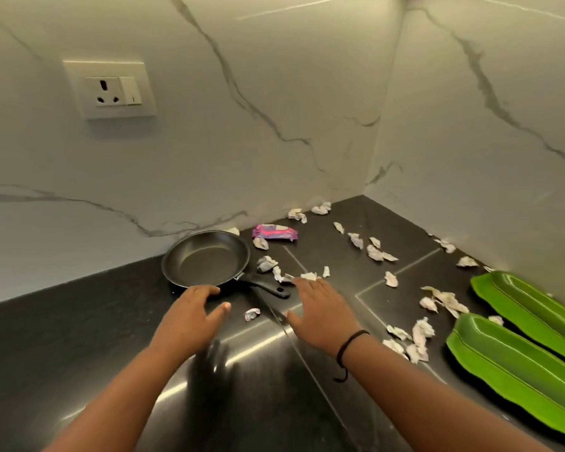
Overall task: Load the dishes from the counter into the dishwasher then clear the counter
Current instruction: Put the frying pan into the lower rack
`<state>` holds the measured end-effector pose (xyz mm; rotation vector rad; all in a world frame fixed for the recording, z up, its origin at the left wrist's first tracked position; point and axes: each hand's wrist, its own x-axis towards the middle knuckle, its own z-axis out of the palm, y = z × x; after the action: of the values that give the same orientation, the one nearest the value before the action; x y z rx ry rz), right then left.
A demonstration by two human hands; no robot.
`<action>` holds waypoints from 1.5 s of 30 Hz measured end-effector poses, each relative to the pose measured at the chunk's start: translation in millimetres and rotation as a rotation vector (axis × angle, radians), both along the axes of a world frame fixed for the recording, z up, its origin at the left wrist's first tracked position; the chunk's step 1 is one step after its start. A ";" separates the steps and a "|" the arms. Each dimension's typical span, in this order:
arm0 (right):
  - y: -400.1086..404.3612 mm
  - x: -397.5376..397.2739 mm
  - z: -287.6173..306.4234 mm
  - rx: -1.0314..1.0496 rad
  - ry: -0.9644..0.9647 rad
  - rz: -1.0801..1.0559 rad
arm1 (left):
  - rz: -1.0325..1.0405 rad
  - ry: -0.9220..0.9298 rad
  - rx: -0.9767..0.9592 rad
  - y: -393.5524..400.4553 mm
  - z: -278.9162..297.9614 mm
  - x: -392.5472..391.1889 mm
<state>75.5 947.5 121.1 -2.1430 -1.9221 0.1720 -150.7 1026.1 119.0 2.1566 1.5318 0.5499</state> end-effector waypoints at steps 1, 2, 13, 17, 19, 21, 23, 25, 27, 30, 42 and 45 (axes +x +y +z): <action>13.5 -1.7 -0.1 0.011 0.003 -0.003 | 0.060 -0.043 -0.028 17.0 -2.0 -6.6; 26.5 -3.7 -0.2 0.018 0.012 -0.012 | 0.128 -0.094 -0.061 33.9 -3.3 -13.0; 120.3 -22.6 -20.9 -0.279 0.379 -0.279 | 0.608 -0.822 -0.680 162.2 -30.0 -44.4; 130.4 -30.9 -15.1 -0.465 0.767 -0.333 | 0.597 -0.894 -0.688 167.1 -34.2 -37.7; 124.2 -31.5 -5.2 -0.434 0.800 -0.317 | 0.620 -0.923 -0.633 165.1 -32.6 -37.1; 110.7 -28.1 5.4 -0.375 0.843 -0.323 | 0.613 -0.989 -0.599 158.8 -25.6 -36.8; 90.0 -20.1 17.2 -0.341 0.958 -0.338 | 0.531 -1.041 -0.565 149.9 -15.1 -30.7; 58.8 -6.7 31.8 -0.308 1.076 -0.377 | 0.401 -1.090 -0.541 133.9 4.7 -12.2; 17.3 10.3 52.2 -0.292 1.185 -0.428 | 0.241 -1.153 -0.556 112.2 27.9 18.2; -58.6 35.0 84.2 -0.252 1.322 -0.507 | -0.007 -1.196 -0.642 72.4 57.1 74.7; -462.5 -0.6 123.0 0.489 1.435 -1.053 | -0.985 -0.998 -1.146 -260.8 113.3 235.1; -566.4 -50.0 113.8 0.721 1.385 -1.150 | -1.233 -0.914 -1.200 -367.1 121.2 236.5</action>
<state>25.5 381.1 235.0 -1.4736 0.0973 0.4473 85.8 659.0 240.2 1.1406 -0.1705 0.0380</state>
